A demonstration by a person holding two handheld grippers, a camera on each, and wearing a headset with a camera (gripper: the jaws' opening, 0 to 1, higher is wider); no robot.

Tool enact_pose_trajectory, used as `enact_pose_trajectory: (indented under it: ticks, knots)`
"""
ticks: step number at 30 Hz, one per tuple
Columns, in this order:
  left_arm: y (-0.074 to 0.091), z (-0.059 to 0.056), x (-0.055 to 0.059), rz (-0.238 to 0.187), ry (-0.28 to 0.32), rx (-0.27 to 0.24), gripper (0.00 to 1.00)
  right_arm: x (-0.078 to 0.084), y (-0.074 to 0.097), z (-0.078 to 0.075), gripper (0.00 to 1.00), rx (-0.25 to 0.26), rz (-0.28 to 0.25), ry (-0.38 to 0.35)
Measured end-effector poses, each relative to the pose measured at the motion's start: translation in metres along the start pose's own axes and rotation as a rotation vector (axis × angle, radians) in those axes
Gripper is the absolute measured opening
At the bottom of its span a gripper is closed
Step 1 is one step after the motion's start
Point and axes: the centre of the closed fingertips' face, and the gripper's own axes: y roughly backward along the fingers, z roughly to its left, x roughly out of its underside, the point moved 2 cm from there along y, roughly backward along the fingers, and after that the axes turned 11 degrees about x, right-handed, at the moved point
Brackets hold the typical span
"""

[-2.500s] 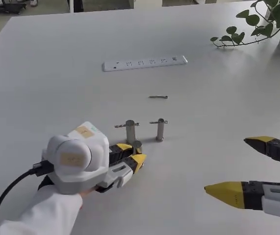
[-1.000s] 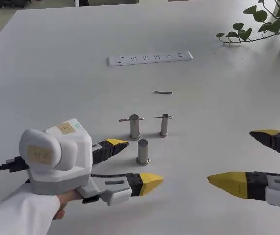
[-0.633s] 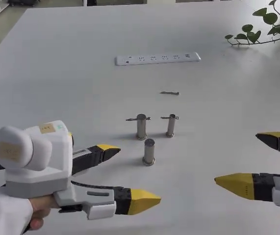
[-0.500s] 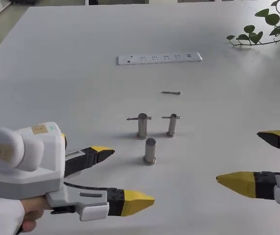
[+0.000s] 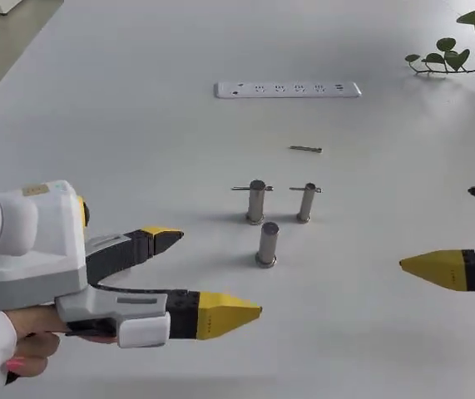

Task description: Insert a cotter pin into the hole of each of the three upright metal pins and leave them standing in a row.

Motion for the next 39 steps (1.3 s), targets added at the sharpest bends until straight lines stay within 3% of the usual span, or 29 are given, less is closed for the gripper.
enact_pose_trajectory:
  ticks: [6, 8, 11, 14, 17, 23, 26, 31, 39]
  knots:
    - [0.008, 0.001, -0.006, -0.008, -0.027, -0.024, 0.99, -0.008, -0.002, -0.014, 0.93, 0.002, 0.033, 0.088]
    - [0.012, 0.005, -0.01, -0.014, -0.066, -0.057, 0.98, -0.011, -0.004, -0.018, 0.93, 0.005, 0.038, 0.108]
    - [0.015, 0.004, -0.013, -0.019, -0.088, -0.056, 0.97, -0.017, -0.008, -0.023, 0.93, -0.001, 0.042, 0.134]
    - [0.017, 0.006, -0.009, 0.017, -0.123, -0.072, 0.99, -0.023, -0.014, -0.025, 0.93, -0.018, 0.049, 0.176]
    - [0.017, 0.006, -0.004, 0.036, -0.122, -0.066, 0.99, -0.027, -0.022, -0.032, 0.93, -0.029, 0.058, 0.2]
    - [0.019, 0.005, 0.0, 0.022, -0.105, -0.065, 0.99, -0.038, -0.037, -0.045, 0.93, -0.055, 0.065, 0.245]
    - [0.022, 0.007, 0.002, 0.043, -0.109, -0.084, 0.99, -0.046, -0.046, -0.05, 0.92, -0.075, 0.06, 0.24]
    - [0.024, 0.007, 0.002, 0.056, -0.12, -0.102, 0.99, -0.055, -0.061, -0.052, 0.91, -0.107, 0.051, 0.227]
    - [0.025, 0.005, 0.001, 0.053, -0.118, -0.104, 0.99, -0.061, -0.094, -0.055, 0.9, -0.15, 0.09, 0.273]
